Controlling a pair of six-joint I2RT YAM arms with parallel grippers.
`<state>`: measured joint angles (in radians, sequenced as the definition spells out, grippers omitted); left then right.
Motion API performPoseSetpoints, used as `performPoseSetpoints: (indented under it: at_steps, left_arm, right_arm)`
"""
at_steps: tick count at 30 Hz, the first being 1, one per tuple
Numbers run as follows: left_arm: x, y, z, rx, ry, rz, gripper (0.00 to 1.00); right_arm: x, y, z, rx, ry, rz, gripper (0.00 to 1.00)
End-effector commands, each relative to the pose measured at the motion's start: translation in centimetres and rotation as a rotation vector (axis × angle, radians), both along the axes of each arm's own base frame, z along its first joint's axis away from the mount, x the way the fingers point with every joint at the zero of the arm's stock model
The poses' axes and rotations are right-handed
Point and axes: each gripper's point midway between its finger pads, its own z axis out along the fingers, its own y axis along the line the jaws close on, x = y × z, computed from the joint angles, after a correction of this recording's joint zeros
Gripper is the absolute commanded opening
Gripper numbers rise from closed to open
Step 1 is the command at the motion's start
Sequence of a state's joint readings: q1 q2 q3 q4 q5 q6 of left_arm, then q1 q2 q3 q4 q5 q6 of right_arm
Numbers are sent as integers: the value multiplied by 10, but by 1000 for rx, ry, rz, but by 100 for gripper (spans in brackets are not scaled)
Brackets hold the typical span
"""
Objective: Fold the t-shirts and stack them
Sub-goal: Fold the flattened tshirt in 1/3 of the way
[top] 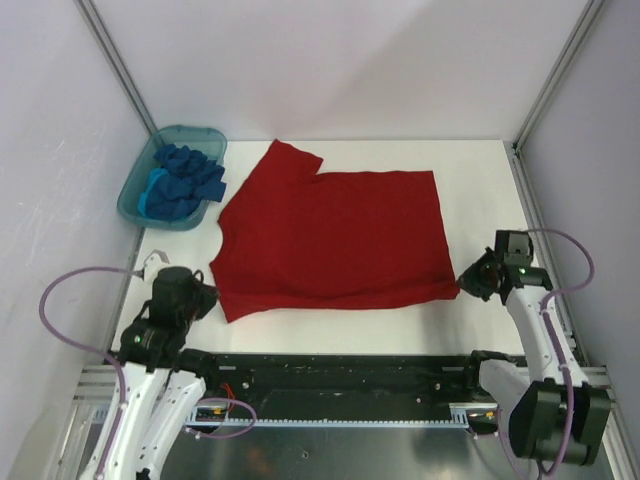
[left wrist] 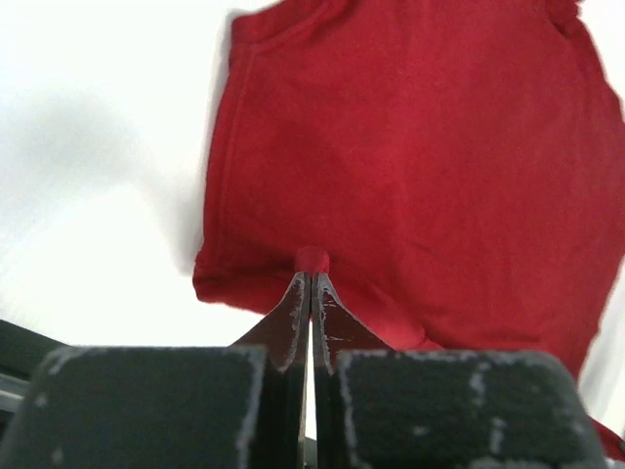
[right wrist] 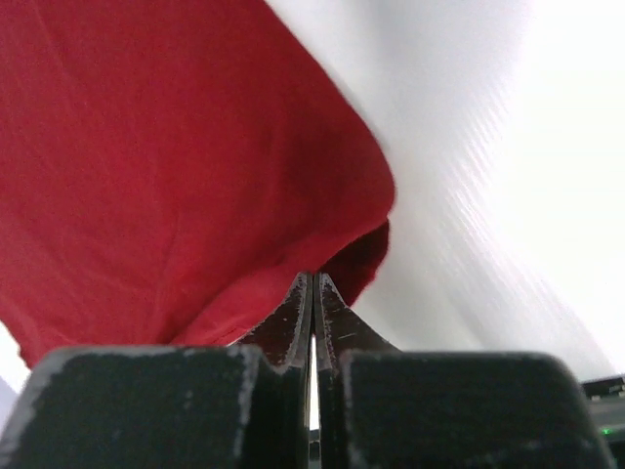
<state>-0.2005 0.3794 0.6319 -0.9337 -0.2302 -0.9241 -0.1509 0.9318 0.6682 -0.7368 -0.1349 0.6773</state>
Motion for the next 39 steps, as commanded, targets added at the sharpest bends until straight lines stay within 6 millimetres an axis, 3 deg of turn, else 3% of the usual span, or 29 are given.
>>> performPoseSetpoints:
  at_steps: [1, 4, 7, 16, 30, 39]
  left_arm:
    - [42, 19, 39, 114, -77, 85, 0]
    - [75, 26, 60, 198, -107, 102, 0]
    - [106, 27, 66, 268, -89, 95, 0]
    - [178, 18, 41, 371, 6, 37, 0]
    - [228, 25, 23, 452, 87, 21, 0]
    - [268, 5, 5, 442, 118, -122, 0]
  right_arm:
    - [44, 0, -1, -106, -96, 29, 0]
    - [69, 4, -8, -130, -108, 50, 0]
    - [90, -3, -13, -175, -99, 41, 0]
    - [138, -8, -5, -211, -133, 38, 0]
    - [182, 18, -21, -136, -128, 99, 0]
    - [189, 18, -35, -133, -84, 88, 0]
